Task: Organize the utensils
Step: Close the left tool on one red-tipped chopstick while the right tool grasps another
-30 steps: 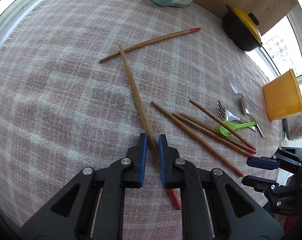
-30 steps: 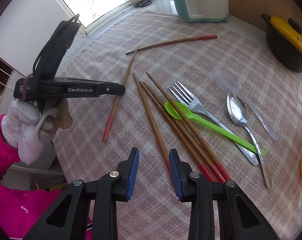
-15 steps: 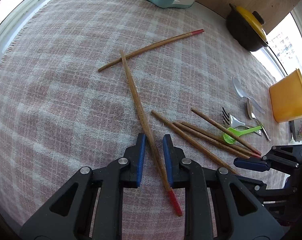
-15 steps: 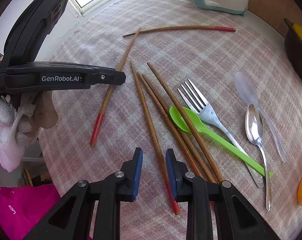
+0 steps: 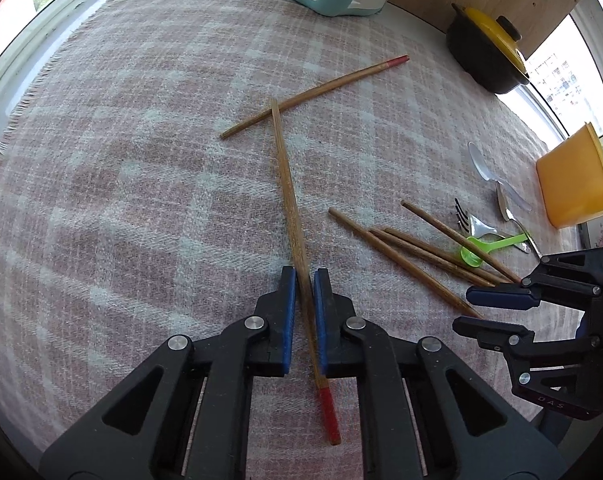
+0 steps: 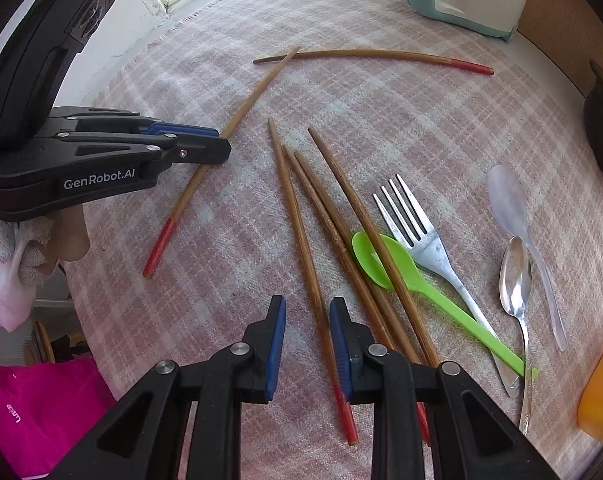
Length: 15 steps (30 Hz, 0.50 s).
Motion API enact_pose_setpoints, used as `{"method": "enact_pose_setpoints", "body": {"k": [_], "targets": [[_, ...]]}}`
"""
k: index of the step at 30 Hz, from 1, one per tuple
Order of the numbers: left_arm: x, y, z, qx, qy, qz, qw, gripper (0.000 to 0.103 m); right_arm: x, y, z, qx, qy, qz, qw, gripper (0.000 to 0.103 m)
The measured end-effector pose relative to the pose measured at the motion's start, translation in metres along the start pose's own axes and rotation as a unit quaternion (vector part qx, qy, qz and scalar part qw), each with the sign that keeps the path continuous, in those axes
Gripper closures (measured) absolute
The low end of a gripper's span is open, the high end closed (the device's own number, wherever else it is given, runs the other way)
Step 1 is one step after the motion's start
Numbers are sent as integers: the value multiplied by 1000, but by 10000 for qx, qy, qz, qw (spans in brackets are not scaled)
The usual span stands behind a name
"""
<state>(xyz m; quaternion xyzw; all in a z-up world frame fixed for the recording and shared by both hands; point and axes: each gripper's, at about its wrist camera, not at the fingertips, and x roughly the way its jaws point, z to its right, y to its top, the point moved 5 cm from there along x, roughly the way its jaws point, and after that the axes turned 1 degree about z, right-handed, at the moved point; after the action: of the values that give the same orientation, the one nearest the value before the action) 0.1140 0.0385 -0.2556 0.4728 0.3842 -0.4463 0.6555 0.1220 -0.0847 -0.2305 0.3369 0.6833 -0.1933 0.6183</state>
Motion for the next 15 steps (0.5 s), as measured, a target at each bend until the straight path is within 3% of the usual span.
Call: {"method": "enact_pose_setpoints", "body": {"k": [6, 9, 15], "targets": [[-2, -3, -5, -97, -133, -23, 9999, 96, 15, 14, -14, -446, -433, -299, 9976, 84], [-2, -3, -4, -114, -113, -43, 9999, 96, 19, 17, -21, -666, -650, -416, 9948, 97], [0, 10, -9, -246, -64, -131, 9996, 92, 16, 16, -15, -416, -440, -367, 9975, 98]]}}
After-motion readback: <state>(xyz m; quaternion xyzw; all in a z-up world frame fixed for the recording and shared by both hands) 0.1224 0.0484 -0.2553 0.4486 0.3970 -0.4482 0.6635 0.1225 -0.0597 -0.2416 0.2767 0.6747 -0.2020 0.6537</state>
